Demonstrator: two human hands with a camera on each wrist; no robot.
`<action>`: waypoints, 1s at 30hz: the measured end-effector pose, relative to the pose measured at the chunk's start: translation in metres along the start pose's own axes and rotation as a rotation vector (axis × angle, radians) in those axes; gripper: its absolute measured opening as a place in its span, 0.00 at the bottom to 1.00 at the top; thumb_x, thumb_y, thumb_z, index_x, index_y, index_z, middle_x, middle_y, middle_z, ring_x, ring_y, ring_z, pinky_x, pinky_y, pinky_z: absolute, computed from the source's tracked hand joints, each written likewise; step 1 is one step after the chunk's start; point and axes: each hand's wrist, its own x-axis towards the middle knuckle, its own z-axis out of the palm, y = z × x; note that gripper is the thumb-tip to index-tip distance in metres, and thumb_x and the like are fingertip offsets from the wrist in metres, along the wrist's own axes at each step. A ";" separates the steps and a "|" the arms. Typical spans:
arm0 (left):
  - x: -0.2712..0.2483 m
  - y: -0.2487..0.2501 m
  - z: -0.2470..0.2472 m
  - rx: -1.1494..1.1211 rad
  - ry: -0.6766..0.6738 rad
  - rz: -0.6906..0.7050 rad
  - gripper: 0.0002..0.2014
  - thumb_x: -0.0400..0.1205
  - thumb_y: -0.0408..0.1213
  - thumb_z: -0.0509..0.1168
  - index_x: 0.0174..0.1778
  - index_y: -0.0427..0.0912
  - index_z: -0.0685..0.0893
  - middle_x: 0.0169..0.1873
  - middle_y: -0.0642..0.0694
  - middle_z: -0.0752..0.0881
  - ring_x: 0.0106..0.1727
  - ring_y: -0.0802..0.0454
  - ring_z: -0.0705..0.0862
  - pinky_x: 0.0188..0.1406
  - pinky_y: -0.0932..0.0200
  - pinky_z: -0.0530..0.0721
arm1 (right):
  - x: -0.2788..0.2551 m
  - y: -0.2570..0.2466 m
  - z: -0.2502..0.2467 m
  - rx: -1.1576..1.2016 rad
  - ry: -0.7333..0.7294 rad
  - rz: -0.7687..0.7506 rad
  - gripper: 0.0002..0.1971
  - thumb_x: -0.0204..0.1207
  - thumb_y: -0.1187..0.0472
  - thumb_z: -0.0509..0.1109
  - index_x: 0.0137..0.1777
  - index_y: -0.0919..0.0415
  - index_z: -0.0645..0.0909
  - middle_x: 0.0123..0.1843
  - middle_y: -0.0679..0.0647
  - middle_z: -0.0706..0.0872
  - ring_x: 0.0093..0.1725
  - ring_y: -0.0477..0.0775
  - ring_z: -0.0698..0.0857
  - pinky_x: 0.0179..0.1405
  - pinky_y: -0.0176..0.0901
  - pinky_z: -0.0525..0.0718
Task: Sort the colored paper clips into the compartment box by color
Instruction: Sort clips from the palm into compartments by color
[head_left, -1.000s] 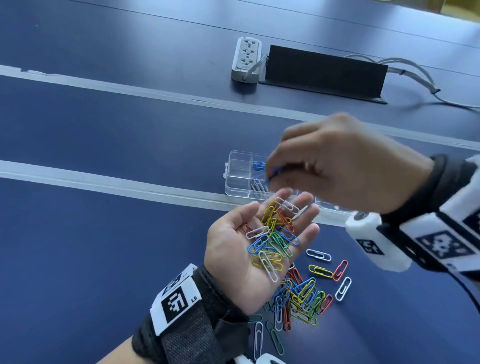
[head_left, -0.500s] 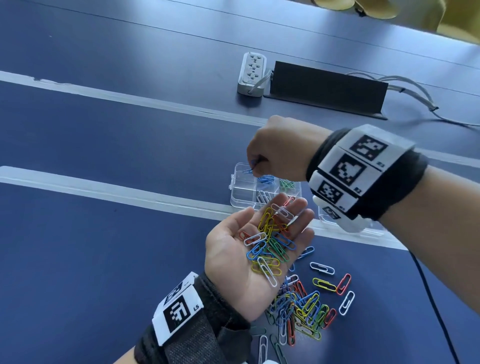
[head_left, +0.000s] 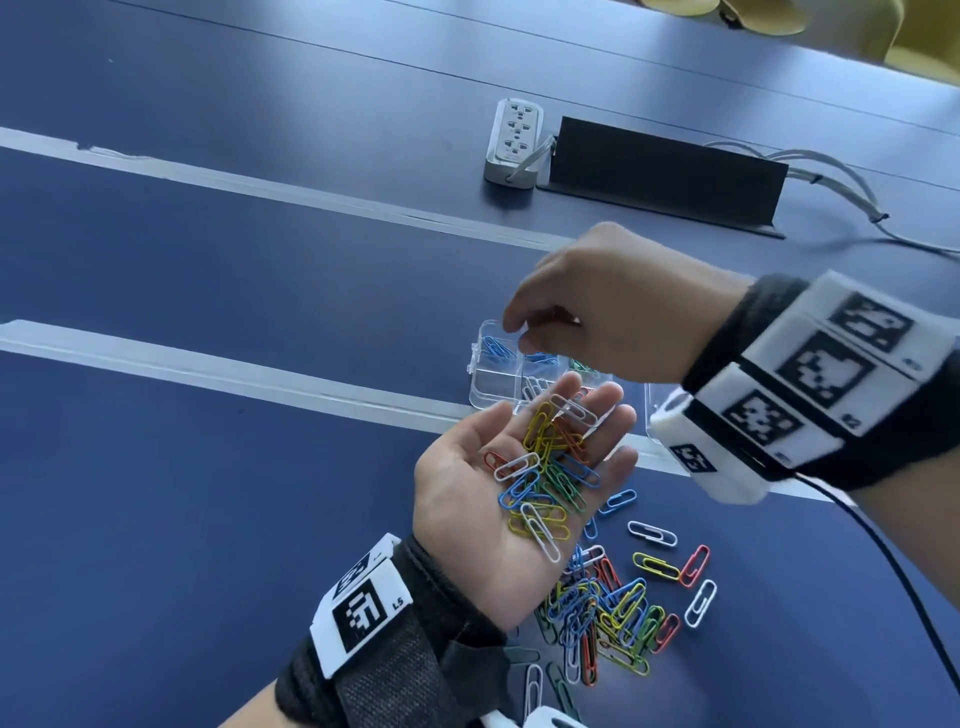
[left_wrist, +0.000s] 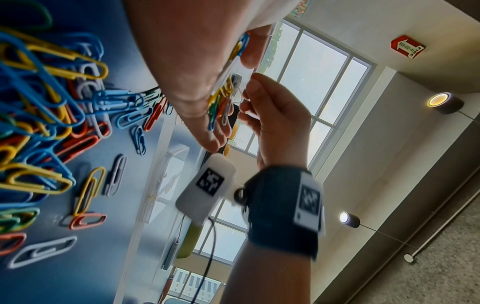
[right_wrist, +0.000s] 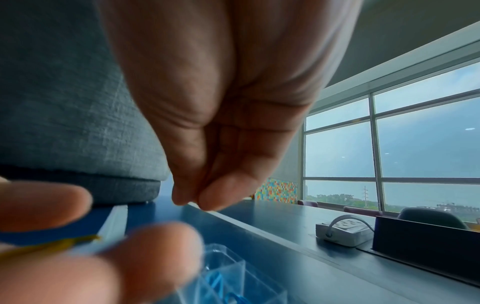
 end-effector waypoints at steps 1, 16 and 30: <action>0.000 0.000 0.000 -0.014 0.003 0.007 0.24 0.77 0.39 0.53 0.61 0.27 0.82 0.61 0.28 0.83 0.64 0.30 0.80 0.64 0.35 0.76 | -0.009 -0.002 -0.001 0.021 0.014 -0.022 0.08 0.74 0.57 0.69 0.50 0.51 0.88 0.43 0.50 0.90 0.38 0.51 0.80 0.48 0.47 0.82; 0.000 0.001 -0.006 0.102 0.011 0.053 0.27 0.77 0.44 0.51 0.67 0.32 0.79 0.45 0.34 0.89 0.40 0.42 0.86 0.44 0.56 0.76 | -0.085 -0.024 0.021 0.124 -0.018 0.100 0.06 0.71 0.52 0.71 0.47 0.43 0.83 0.36 0.45 0.86 0.34 0.50 0.76 0.41 0.48 0.82; 0.003 -0.004 -0.007 0.109 0.031 0.014 0.27 0.79 0.45 0.51 0.40 0.28 0.89 0.34 0.36 0.88 0.38 0.44 0.88 0.49 0.56 0.83 | -0.073 -0.034 0.010 0.153 -0.132 -0.206 0.13 0.72 0.57 0.66 0.52 0.42 0.86 0.43 0.44 0.84 0.42 0.48 0.82 0.38 0.49 0.83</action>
